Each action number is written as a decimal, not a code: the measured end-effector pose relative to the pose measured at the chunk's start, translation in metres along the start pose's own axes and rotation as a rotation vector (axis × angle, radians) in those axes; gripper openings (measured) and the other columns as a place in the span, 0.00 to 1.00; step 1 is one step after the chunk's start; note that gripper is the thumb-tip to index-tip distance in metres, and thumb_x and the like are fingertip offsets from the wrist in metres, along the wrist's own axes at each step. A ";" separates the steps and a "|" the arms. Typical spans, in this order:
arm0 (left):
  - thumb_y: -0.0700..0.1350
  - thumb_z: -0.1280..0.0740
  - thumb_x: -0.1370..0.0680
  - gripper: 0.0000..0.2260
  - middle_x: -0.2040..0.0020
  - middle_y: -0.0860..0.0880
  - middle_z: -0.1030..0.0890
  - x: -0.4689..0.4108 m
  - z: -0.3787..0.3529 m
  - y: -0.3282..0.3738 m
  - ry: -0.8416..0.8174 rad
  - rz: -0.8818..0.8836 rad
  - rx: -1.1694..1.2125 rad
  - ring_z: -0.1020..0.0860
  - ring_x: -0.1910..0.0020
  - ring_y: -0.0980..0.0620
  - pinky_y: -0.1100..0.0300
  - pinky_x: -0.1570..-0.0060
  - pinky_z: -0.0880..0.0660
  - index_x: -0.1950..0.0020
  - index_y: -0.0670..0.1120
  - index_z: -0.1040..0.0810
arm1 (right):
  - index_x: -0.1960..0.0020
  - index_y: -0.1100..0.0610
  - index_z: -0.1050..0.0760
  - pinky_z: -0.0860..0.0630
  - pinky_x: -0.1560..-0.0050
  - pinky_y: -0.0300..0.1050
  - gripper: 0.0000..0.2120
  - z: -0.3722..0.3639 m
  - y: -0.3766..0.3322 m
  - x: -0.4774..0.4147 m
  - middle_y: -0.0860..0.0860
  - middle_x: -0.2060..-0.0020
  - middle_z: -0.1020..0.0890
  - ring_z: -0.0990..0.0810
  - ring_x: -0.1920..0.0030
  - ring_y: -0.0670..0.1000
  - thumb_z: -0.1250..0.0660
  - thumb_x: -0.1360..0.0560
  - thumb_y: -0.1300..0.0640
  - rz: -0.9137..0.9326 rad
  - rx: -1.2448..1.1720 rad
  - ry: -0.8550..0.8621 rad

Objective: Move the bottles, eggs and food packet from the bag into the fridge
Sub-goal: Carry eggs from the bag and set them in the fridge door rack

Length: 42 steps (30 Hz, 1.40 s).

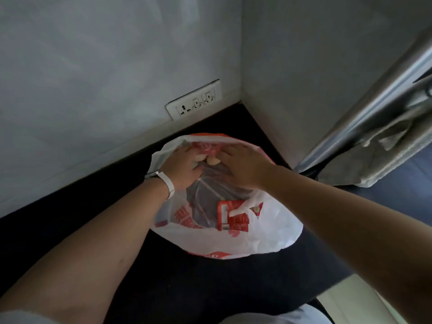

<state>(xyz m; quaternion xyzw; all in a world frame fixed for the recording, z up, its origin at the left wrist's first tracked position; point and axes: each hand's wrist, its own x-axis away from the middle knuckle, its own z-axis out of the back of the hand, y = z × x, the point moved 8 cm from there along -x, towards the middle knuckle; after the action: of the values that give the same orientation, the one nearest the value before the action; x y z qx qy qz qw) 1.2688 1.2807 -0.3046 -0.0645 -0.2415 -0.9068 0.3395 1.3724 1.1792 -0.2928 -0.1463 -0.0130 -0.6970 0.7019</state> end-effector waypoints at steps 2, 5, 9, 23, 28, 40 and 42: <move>0.48 0.32 0.24 0.21 0.32 0.44 0.25 -0.008 -0.006 -0.003 -0.023 -0.011 -0.034 0.28 0.33 0.42 0.51 0.35 0.30 0.32 0.50 0.25 | 0.27 0.50 0.35 0.38 0.27 0.55 0.38 -0.006 0.000 -0.009 0.52 0.30 0.28 0.32 0.29 0.55 0.61 0.26 0.30 0.025 0.012 -0.014; 0.46 0.32 0.24 0.20 0.31 0.45 0.26 -0.017 -0.013 -0.007 -0.029 -0.036 -0.093 0.28 0.33 0.43 0.52 0.35 0.31 0.32 0.49 0.25 | 0.28 0.48 0.35 0.39 0.27 0.54 0.34 -0.014 0.005 -0.020 0.49 0.30 0.28 0.34 0.28 0.53 0.58 0.24 0.30 0.020 0.060 0.005; 0.46 0.31 0.25 0.16 0.34 0.43 0.25 -0.027 -0.017 -0.016 -0.024 -0.068 -0.094 0.27 0.36 0.41 0.50 0.37 0.29 0.38 0.47 0.22 | 0.32 0.49 0.32 0.36 0.30 0.55 0.32 -0.026 0.007 -0.035 0.49 0.33 0.25 0.30 0.32 0.55 0.55 0.25 0.32 0.031 0.012 -0.017; 0.52 0.31 0.26 0.20 0.36 0.42 0.23 -0.052 -0.034 -0.010 -0.112 -0.132 -0.189 0.27 0.37 0.40 0.49 0.39 0.29 0.37 0.44 0.24 | 0.38 0.52 0.29 0.31 0.38 0.59 0.33 -0.051 0.019 -0.069 0.56 0.37 0.27 0.28 0.38 0.61 0.48 0.29 0.28 -0.041 -0.033 -0.028; 0.58 0.35 0.29 0.25 0.36 0.43 0.23 -0.046 -0.050 -0.023 -0.081 -0.112 -0.161 0.25 0.38 0.40 0.48 0.40 0.28 0.35 0.47 0.25 | 0.32 0.53 0.31 0.32 0.36 0.54 0.25 -0.065 0.023 -0.062 0.56 0.36 0.28 0.28 0.37 0.59 0.40 0.23 0.40 -0.055 -0.141 -0.024; 0.53 0.30 0.24 0.22 0.39 0.41 0.20 -0.023 -0.046 -0.023 0.017 -0.140 0.006 0.22 0.41 0.40 0.49 0.40 0.26 0.34 0.43 0.24 | 0.39 0.54 0.26 0.28 0.39 0.50 0.21 -0.056 0.029 -0.049 0.55 0.38 0.26 0.26 0.41 0.55 0.34 0.25 0.42 -0.077 -0.182 -0.033; 0.52 0.29 0.24 0.21 0.40 0.42 0.19 -0.016 -0.041 -0.018 0.052 -0.162 0.016 0.21 0.42 0.41 0.51 0.42 0.26 0.34 0.43 0.24 | 0.39 0.55 0.26 0.29 0.39 0.49 0.21 -0.049 0.029 -0.041 0.55 0.37 0.27 0.26 0.41 0.55 0.35 0.25 0.42 -0.070 -0.180 -0.002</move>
<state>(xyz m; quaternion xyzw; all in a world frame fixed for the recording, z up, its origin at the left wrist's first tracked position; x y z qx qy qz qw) 1.2714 1.2825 -0.3521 -0.0185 -0.2445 -0.9306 0.2717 1.3904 1.2074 -0.3542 -0.2090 0.0435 -0.7194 0.6610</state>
